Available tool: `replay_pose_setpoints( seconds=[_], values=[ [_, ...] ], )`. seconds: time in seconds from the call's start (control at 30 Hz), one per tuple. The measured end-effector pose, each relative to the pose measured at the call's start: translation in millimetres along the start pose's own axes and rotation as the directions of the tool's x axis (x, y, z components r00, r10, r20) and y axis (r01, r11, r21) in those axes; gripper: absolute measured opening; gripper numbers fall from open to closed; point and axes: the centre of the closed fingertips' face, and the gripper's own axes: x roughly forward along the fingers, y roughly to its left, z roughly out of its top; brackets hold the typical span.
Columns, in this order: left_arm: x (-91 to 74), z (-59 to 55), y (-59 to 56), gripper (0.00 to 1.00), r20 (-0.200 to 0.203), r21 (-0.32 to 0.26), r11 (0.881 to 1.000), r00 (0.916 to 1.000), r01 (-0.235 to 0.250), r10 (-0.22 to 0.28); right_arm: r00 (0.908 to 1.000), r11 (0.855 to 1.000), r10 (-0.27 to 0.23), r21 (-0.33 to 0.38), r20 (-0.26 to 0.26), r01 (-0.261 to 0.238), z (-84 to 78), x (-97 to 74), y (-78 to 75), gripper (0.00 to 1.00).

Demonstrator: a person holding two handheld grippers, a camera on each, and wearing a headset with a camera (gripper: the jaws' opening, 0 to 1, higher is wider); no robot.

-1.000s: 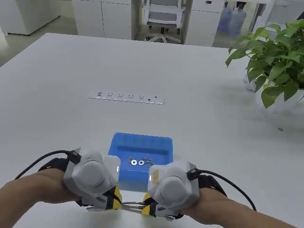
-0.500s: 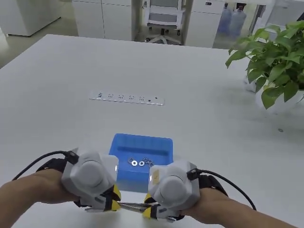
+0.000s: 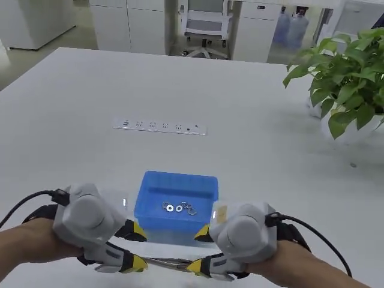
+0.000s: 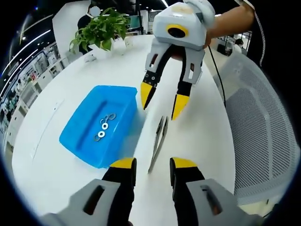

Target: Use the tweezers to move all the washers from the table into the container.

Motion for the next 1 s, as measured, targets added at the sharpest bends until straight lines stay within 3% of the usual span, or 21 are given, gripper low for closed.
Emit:
replay_pose_setpoints(
  seconds=[0.2,0.33,0.53,0.77,1.0],
  values=[
    [-17.5,6.1,4.8,0.46,0.067,-0.051,0.998,0.9967,-0.043,0.046,0.9967,0.995,-0.058,0.086,0.057,0.053,-1.5,-19.8,-11.9,0.46],
    [-25.8,10.2,5.0,0.57,0.108,-0.085,0.995,0.9925,-0.049,0.058,0.9871,0.983,-0.121,0.152,0.105,0.104,-2.5,-34.2,-25.4,0.58],
    [-40.2,20.1,12.9,0.7,0.189,-0.146,0.986,0.9755,-0.085,0.112,0.9769,0.968,-0.176,0.2,0.121,0.15,-9.4,-54.0,-35.5,0.8],
    [-56.1,31.2,20.6,0.85,0.248,-0.182,0.974,0.9522,-0.136,0.179,0.9658,0.952,-0.215,0.25,0.144,0.175,-19.6,-70.9,-38.3,0.89],
    [-61.5,38.9,16.2,0.99,0.275,-0.212,0.967,0.9405,-0.142,0.199,0.9602,0.946,-0.239,0.257,0.145,0.196,-26.1,-81.7,-37.0,1.0]
  ],
)
